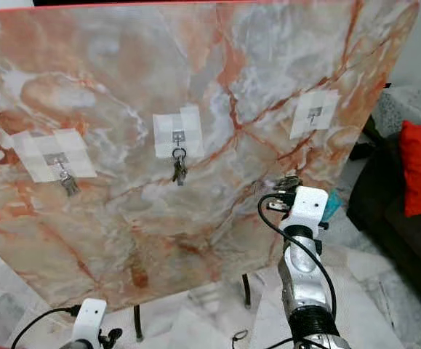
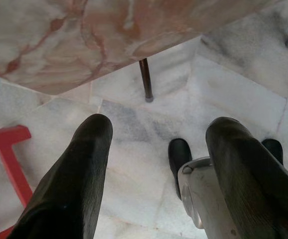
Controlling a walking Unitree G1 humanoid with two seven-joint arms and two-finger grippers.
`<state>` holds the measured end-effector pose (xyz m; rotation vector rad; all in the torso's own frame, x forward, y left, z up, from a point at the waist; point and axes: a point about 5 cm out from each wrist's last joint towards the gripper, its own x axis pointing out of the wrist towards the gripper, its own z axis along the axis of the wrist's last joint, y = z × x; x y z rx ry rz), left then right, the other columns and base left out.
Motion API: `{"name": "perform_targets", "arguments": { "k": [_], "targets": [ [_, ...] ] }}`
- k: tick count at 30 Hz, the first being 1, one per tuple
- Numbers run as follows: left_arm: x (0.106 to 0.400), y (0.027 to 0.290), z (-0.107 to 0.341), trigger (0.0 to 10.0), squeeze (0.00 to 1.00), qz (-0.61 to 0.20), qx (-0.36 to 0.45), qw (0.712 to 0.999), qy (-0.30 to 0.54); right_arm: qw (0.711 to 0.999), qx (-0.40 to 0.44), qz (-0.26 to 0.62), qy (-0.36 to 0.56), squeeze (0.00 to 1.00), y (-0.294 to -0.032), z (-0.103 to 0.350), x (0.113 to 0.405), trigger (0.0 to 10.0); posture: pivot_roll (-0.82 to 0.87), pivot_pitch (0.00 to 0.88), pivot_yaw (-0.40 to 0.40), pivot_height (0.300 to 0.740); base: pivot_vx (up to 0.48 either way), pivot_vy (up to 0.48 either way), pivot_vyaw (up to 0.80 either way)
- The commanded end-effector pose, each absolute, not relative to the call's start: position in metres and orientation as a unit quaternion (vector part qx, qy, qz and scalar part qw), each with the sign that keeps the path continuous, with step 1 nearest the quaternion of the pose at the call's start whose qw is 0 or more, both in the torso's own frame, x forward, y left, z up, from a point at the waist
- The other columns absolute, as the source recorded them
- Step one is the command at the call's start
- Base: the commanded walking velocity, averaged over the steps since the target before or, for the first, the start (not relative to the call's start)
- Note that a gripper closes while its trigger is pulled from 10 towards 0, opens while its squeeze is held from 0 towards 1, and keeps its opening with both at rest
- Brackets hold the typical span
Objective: Hang keys on a hook
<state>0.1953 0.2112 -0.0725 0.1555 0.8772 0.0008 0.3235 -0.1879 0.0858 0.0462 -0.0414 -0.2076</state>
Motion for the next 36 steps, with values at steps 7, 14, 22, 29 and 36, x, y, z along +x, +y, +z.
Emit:
{"name": "perform_targets", "arguments": {
  "k": [7,14,22,29,36],
  "targets": [
    [0.192,0.211,-0.075,10.0,0.00,-0.004,0.080,0.899,0.431,0.993,0.016,-0.109,-0.035,0.00,-0.193,0.094,0.327,10.0,0.05,0.000,-0.051,0.740,0.000,0.000,0.00],
    [0.191,0.210,-0.075,10.0,0.00,-0.005,0.082,0.898,0.432,0.990,-0.017,-0.133,-0.040,0.00,-0.217,0.109,0.335,10.0,0.05,0.000,-0.050,0.740,0.000,0.000,0.00],
    [0.190,0.210,-0.075,10.0,0.00,-0.006,0.082,0.898,0.433,0.988,-0.062,-0.141,-0.029,0.00,-0.233,0.126,0.349,10.0,0.05,0.000,-0.051,0.740,0.000,0.000,0.00],
    [0.189,0.211,-0.076,10.0,0.00,-0.003,0.082,0.898,0.433,0.987,-0.063,-0.143,-0.030,0.00,-0.237,0.137,0.358,10.0,0.04,0.000,-0.046,0.740,0.000,0.000,0.00],
    [0.188,0.213,-0.076,10.0,0.00,-0.001,0.086,0.897,0.434,0.991,-0.057,-0.122,-0.021,0.00,-0.222,0.125,0.353,10.0,0.04,0.000,-0.045,0.740,0.000,-0.037,0.00]
  ]
}}
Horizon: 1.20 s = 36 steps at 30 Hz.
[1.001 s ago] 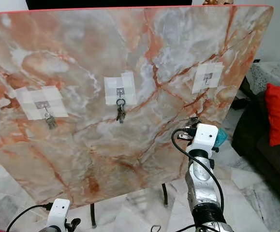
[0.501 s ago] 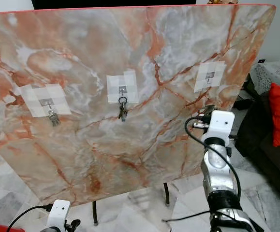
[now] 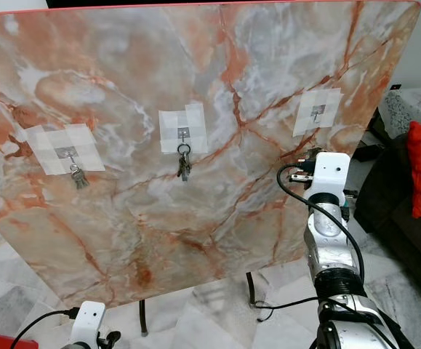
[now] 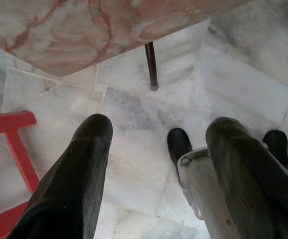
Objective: Hang keys on a hook
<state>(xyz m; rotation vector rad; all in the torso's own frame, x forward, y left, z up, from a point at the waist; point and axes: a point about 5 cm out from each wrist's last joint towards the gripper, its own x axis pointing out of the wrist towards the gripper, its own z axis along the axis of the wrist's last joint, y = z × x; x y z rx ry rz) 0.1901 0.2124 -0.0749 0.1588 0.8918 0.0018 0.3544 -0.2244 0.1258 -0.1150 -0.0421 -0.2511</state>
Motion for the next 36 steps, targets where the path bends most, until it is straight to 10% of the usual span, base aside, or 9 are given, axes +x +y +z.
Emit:
{"name": "perform_targets", "arguments": {
  "k": [1,36],
  "targets": [
    [0.188,0.213,-0.076,10.0,0.00,-0.001,0.086,0.897,0.434,0.991,-0.057,-0.122,-0.021,0.00,-0.222,0.125,0.353,10.0,0.04,0.000,-0.045,0.740,0.000,-0.259,0.00],
    [0.189,0.215,-0.075,10.0,0.00,0.008,0.087,0.897,0.434,0.995,-0.043,-0.092,-0.020,0.00,-0.202,0.120,0.352,10.0,0.05,0.000,-0.044,0.740,0.000,-0.198,0.00]
  ]
}}
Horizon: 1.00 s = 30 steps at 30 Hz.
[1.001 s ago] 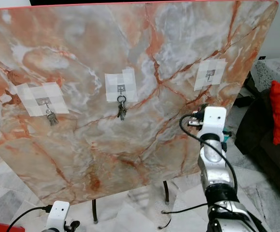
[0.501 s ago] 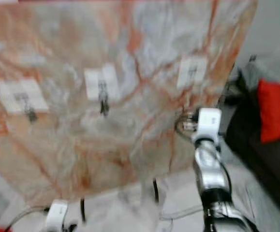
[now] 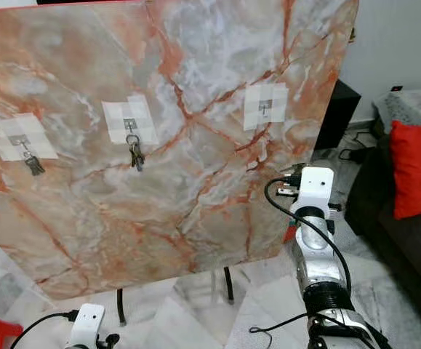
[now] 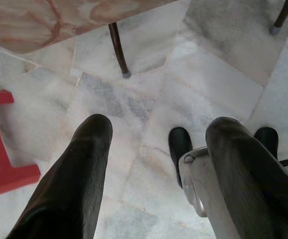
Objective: Hang keys on a hook
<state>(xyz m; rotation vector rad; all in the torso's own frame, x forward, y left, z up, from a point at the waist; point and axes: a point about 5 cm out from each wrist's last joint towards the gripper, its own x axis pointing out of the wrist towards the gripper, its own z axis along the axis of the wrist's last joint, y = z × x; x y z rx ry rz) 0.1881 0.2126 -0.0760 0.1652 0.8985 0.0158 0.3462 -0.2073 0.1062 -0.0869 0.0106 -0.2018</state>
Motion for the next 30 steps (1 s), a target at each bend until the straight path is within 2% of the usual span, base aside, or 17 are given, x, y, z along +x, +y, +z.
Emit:
{"name": "perform_targets", "arguments": {
  "k": [1,9,16,30],
  "targets": [
    [0.189,0.215,-0.075,10.0,0.00,0.009,0.087,0.897,0.434,0.995,-0.044,-0.091,-0.021,0.00,-0.202,0.120,0.352,10.0,0.05,0.000,-0.044,0.740,0.000,0.000,0.00],
    [0.189,0.216,-0.075,10.0,0.00,0.011,0.087,0.896,0.434,0.995,-0.041,-0.084,-0.027,0.00,-0.199,0.122,0.353,10.0,0.05,0.000,-0.042,0.740,0.000,0.000,0.00],
    [0.189,0.215,-0.075,10.0,0.00,0.008,0.089,0.897,0.433,0.996,-0.073,-0.023,-0.052,0.00,-0.179,0.134,0.358,10.0,0.04,0.000,-0.040,0.740,0.000,0.000,0.00],
    [0.191,0.214,-0.074,10.0,0.00,0.008,0.086,0.899,0.430,0.994,-0.088,-0.010,-0.061,0.00,-0.167,0.150,0.372,10.0,0.05,0.000,-0.045,0.740,0.000,0.000,0.00]
  ]
}}
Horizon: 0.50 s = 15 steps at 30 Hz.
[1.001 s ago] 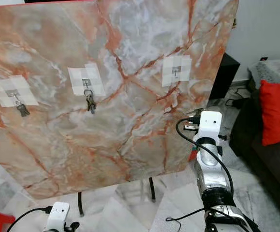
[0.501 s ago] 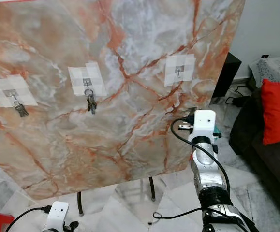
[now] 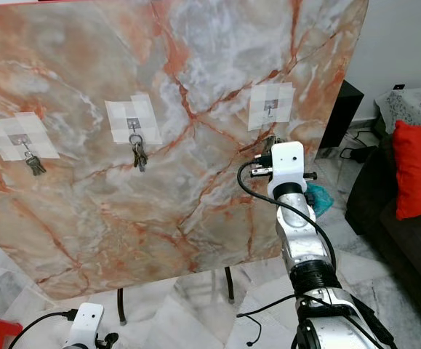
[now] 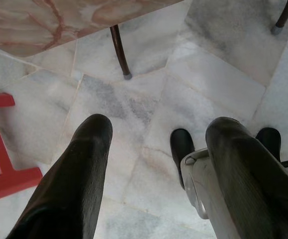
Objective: Hang keys on a hook
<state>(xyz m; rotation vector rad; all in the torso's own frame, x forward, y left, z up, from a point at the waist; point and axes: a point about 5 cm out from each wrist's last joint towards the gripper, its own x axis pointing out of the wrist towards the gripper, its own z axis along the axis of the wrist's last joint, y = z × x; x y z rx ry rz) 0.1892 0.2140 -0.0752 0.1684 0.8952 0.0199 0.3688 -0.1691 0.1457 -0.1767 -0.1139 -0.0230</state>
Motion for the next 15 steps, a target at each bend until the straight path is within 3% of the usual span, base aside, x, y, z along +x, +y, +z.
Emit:
{"name": "perform_targets", "arguments": {
  "k": [1,15],
  "targets": [
    [0.1915,0.2140,-0.0741,10.0,0.00,0.009,0.085,0.899,0.430,0.995,-0.086,-0.010,-0.060,0.00,-0.1659,0.1487,0.3710,10.0,0.05,0.000,-0.045,0.740,0.000,0.000,0.00],
    [0.1909,0.2137,-0.0744,10.0,0.00,0.009,0.083,0.899,0.430,0.995,-0.084,-0.017,-0.054,0.00,-0.1705,0.1429,0.3658,10.0,0.05,0.000,-0.047,0.740,0.000,0.000,0.00]
  ]
}}
